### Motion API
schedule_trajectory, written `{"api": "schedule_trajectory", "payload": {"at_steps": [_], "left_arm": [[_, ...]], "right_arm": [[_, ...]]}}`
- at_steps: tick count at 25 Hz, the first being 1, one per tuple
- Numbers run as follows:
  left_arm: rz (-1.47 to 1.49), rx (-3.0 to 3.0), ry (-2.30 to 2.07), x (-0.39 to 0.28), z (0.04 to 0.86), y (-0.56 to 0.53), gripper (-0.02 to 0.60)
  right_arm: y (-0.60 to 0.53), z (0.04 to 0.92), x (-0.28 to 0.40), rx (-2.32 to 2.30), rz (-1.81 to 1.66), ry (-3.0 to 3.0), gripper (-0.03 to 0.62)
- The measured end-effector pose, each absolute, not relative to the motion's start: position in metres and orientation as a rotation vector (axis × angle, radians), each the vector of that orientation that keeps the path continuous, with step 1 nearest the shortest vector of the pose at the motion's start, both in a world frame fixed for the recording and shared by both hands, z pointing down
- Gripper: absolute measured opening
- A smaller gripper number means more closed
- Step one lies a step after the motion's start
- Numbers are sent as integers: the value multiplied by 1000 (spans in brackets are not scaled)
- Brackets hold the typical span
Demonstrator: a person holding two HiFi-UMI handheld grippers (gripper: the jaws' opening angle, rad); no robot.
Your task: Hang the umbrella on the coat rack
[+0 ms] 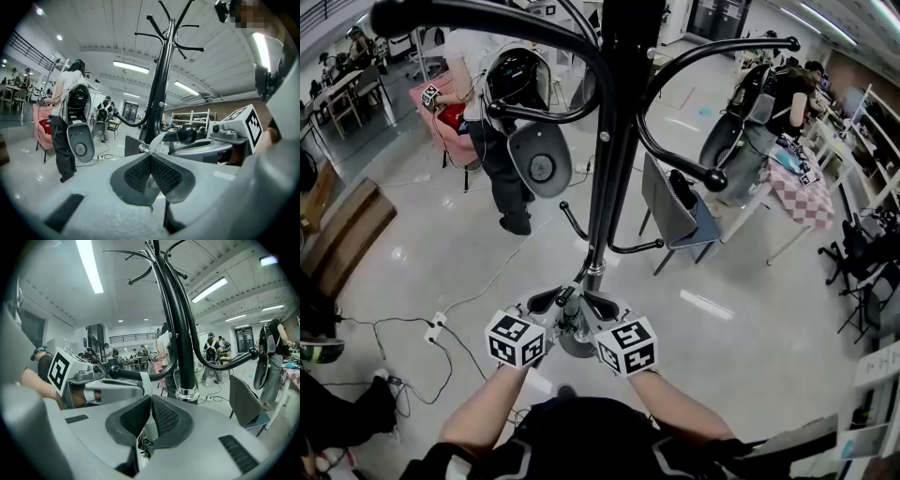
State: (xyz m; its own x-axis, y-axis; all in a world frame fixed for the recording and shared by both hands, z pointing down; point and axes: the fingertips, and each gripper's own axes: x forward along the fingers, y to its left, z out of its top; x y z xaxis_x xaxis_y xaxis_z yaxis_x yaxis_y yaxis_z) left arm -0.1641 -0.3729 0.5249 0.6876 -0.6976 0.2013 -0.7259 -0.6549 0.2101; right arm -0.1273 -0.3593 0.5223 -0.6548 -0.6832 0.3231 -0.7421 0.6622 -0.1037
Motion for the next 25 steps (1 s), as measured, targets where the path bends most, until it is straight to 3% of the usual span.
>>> {"api": "schedule_trajectory", "payload": {"at_steps": [25], "left_arm": [[110,2715,-1051,-141,543,-384,11]], "right_arm": [[-378,529,-119,1203,320,-2584,15]]}}
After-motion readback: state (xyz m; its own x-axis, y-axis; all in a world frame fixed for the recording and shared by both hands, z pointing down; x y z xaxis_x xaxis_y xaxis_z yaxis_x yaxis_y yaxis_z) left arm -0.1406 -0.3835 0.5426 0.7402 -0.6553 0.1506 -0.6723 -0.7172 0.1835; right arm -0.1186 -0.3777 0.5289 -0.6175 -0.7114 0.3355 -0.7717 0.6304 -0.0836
